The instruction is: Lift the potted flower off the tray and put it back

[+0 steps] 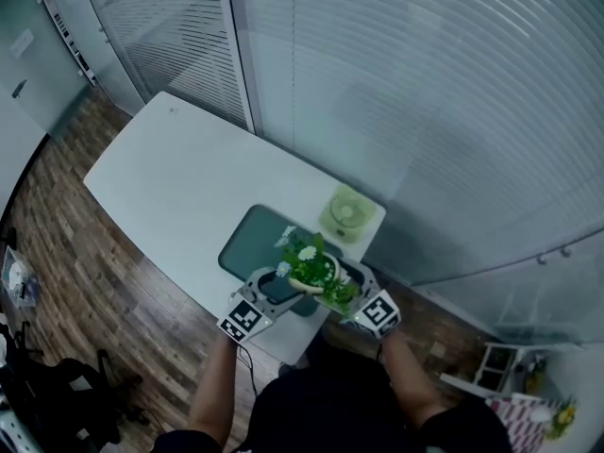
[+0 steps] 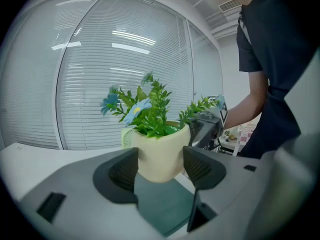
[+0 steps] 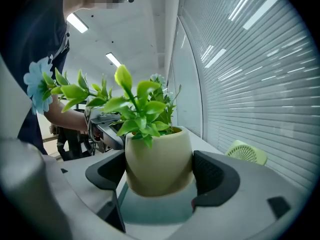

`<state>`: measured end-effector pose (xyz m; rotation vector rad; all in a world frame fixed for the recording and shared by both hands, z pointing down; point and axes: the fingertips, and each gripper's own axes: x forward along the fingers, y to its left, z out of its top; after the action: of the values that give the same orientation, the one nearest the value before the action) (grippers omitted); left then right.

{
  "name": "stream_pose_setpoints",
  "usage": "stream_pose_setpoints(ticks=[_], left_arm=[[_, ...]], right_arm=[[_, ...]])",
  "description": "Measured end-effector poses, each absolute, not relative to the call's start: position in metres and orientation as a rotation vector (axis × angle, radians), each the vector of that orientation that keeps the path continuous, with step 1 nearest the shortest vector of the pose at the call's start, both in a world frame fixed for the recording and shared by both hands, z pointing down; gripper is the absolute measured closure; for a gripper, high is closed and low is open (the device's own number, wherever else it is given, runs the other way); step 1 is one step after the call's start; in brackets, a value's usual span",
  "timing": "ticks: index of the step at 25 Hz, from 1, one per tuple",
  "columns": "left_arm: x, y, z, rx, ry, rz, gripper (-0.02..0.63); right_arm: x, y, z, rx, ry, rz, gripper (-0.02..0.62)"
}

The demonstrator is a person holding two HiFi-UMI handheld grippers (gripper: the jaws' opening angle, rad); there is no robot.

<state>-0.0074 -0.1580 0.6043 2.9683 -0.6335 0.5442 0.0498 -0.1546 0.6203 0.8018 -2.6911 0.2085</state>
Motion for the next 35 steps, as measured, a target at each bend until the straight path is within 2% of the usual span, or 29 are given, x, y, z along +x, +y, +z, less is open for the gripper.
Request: stream_pose_setpoints(ticks=[35], left_arm=[[-0.010, -0.201, 0.727, 2.836, -0.611, 0.842, 0.328]], right_arm=[[0.044, -0.195, 0.737, 0.779, -2.504, 0.271, 0.210]])
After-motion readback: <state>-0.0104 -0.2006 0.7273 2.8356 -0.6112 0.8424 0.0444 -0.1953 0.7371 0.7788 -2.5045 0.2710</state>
